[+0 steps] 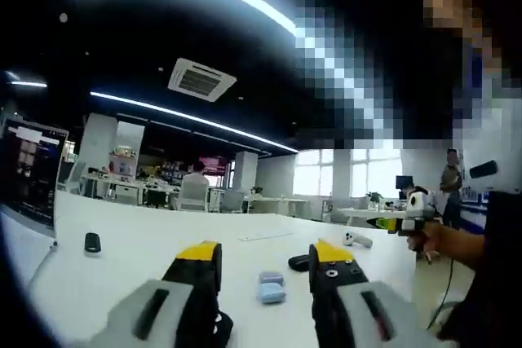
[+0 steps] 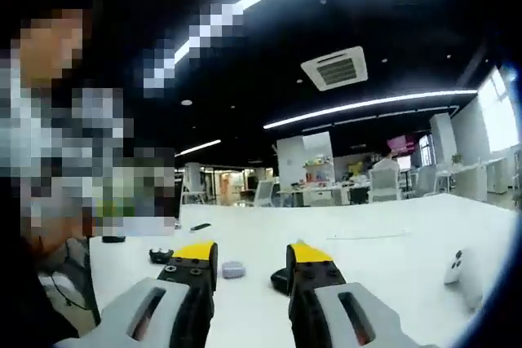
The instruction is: Pick up the earbuds from the table and place the earbuds into the earbud case
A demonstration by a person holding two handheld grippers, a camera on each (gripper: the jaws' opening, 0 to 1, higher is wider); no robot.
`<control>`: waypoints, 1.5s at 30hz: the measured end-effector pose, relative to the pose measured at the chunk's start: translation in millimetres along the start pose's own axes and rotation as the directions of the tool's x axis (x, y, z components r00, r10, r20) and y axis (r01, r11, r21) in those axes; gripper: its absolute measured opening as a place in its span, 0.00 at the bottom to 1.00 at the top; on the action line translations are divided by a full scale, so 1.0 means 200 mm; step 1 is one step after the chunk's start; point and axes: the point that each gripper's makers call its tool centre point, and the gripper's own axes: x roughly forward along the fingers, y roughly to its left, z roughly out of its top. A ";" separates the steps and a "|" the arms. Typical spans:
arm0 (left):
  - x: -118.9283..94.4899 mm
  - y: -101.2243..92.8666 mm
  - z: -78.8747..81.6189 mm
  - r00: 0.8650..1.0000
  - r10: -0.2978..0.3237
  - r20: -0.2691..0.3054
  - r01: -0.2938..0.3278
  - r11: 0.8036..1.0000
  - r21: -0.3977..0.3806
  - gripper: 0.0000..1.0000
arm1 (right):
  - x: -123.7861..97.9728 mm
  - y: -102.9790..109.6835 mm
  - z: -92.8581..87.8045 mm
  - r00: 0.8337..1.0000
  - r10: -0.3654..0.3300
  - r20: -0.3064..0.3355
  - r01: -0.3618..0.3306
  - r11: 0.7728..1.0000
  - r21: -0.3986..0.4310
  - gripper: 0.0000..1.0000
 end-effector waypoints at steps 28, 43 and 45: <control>0.02 0.00 -0.07 1.000 0.011 0.012 -0.010 0.999 -0.046 0.49 | 0.06 -0.01 0.01 1.000 -0.002 0.013 0.001 0.994 0.108 0.22; -0.01 0.06 -0.05 0.999 0.052 0.007 -0.051 0.997 -0.056 0.49 | 0.09 -0.07 -0.04 0.999 -0.029 -0.031 0.032 0.995 0.096 0.24; -0.01 0.06 -0.05 0.999 0.052 0.008 -0.052 0.997 -0.056 0.49 | 0.10 -0.07 -0.04 0.999 -0.029 -0.032 0.032 0.995 0.096 0.24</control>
